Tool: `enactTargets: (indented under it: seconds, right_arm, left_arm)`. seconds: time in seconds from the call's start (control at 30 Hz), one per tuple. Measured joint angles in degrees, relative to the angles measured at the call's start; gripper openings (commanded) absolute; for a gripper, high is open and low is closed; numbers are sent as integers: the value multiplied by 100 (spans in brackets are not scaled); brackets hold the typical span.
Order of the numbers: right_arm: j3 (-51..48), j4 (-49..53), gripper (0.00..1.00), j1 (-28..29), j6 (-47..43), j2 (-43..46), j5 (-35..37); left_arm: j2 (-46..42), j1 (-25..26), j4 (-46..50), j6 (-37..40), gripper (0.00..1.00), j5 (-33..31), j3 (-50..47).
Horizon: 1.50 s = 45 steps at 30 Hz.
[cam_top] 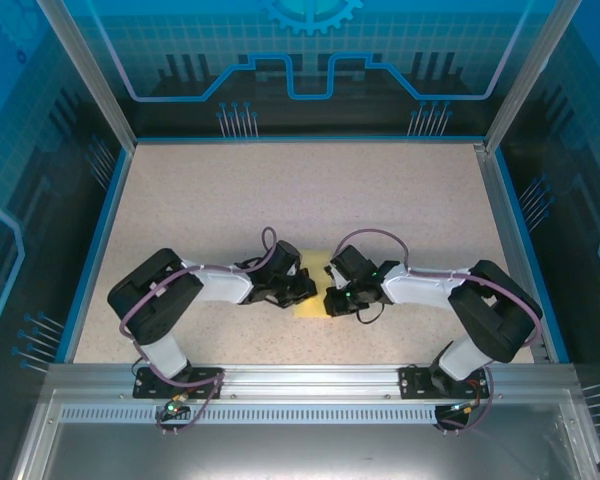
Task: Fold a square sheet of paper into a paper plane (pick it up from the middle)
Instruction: Fold the triangle a second time at the center of the table.
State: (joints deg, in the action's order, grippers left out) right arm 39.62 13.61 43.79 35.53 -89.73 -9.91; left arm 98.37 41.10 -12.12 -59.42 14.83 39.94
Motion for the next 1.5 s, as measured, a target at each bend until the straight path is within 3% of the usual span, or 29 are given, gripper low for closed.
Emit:
enactTargets:
  seconds: [0.3,0.63,0.93,1.17,1.3,1.5]
  right_arm:
    - [61,87,6,4,-4,-28,17]
    - [61,90,6,7,-2,-33,24]
    - [61,90,5,7,2,-26,24]
    - [116,179,8,17,26,66,50]
    - [184,350,14,11,103,317,186]
    - [483,214,21,-162,155,778,354]
  left_arm:
    - [9,-323,-15,337,7,37,-7]
    - [-20,-702,-782,726,7,345,-452]
    - [-260,-1217,-573,1038,8,131,-555]
    - [-772,-1316,-76,1086,22,-120,-518]
    - [-1200,-1314,-9,977,30,-111,-557]
    - [-1692,-1185,155,804,35,-107,-798]
